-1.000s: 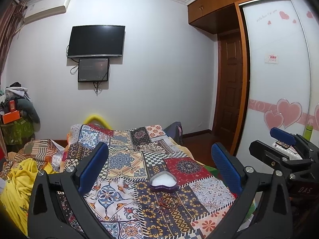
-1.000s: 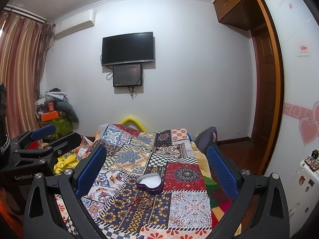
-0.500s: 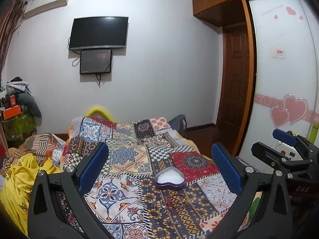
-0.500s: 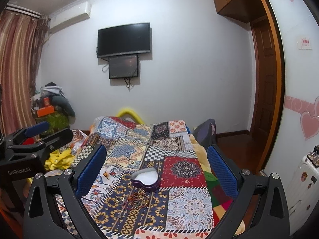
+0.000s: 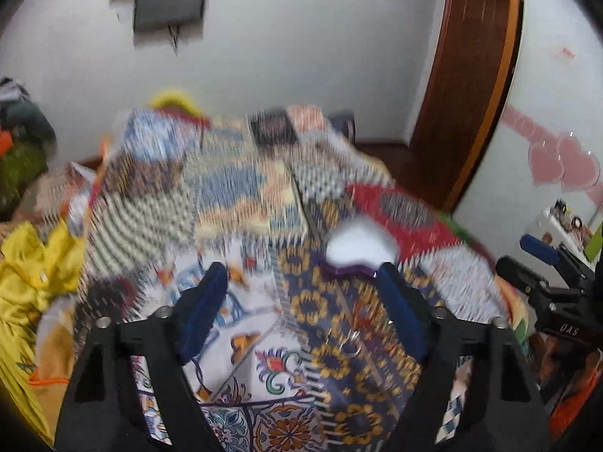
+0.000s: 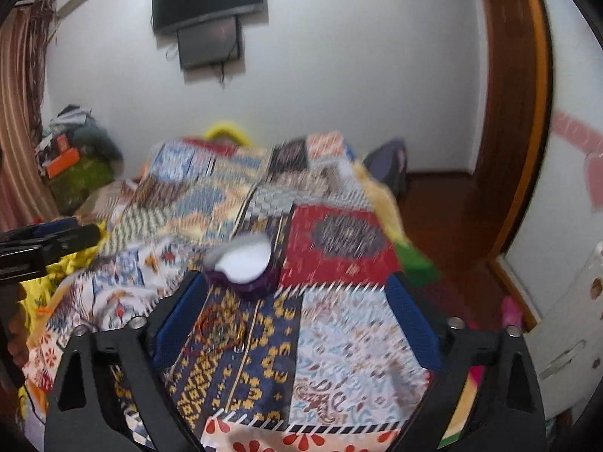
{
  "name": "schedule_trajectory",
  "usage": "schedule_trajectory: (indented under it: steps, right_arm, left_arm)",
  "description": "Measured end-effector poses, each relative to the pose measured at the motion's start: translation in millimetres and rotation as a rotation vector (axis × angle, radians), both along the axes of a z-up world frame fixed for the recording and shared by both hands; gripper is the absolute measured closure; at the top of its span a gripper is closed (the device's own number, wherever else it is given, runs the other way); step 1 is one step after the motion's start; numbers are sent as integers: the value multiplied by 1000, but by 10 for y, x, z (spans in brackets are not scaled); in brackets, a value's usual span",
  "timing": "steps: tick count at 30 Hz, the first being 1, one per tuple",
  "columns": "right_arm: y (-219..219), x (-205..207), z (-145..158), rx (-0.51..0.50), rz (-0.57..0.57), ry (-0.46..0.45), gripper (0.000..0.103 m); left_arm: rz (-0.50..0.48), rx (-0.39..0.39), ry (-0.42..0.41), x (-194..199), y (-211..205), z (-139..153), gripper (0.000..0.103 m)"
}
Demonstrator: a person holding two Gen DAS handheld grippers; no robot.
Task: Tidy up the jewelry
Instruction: 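Lower the right gripper onto the red string bracelet and close it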
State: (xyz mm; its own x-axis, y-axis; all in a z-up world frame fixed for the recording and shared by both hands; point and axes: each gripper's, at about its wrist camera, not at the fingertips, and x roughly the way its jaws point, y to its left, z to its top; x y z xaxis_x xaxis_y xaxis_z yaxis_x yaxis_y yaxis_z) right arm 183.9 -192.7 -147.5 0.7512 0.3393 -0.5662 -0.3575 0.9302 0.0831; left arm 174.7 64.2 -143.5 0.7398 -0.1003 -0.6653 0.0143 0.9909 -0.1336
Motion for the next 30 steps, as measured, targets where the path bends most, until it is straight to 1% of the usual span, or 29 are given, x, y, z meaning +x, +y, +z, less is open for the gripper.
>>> schedule_trajectory:
  steps: [2,4,8,9,10,12,14,16,17,18,19,21,23,25,26,27,28,30]
  right_arm:
    - [44,72,-154,-12,28,55,21]
    - [85,121,-243,-27,49,91,30]
    - [156,173,-406,-37,99,145,39]
    - [172,185,-437,-41,109,155,42]
    - [190,202,-466,-43,121,164,45]
    - [232,242,-520,-42,145,182,49]
    - [279,303,-579,-43,164,192,52]
    - [334,353,-635,-51,186,209,61]
    - [364,378,-669,-56,200,224,64]
    - [401,412,-705,-62,211,235,70]
    - [431,428,-731,-67,220,241,74]
    - [494,435,-795,-92,240,256,77]
    - [532,427,-826,-108,248,250,81]
    - [541,426,-829,-111,258,250,88]
    - [552,437,-831,-114,261,251,90]
    - [556,439,-837,-111,267,254,93]
    - [562,434,-846,-115,272,251,94]
    - [599,426,-851,-141,277,236,96]
  left_arm:
    - [-27,-17,67,92,4,-206,38]
    - [-54,-22,112,137,-31,-362,51]
    - [-111,14,175,191,-159,-584,63]
    - [-123,19,184,196,-174,-605,67]
    - [-136,21,193,205,-190,-633,70]
    - [-162,23,211,228,-228,-699,71]
    - [-182,27,235,289,-242,-777,76]
    - [-195,28,256,324,-259,-840,82]
    - [-199,29,262,339,-265,-870,82]
    - [-201,28,263,352,-268,-891,83]
    - [-203,25,265,362,-267,-905,84]
    - [-208,9,269,396,-260,-928,85]
    - [-211,-18,279,422,-264,-971,86]
    - [-217,-36,286,429,-275,-1007,87]
    - [-217,-31,281,432,-286,-1018,88]
    - [-215,-26,279,436,-293,-1026,92]
    - [-212,-23,277,440,-299,-1035,97]
    - [-211,-23,272,444,-299,-1048,98]
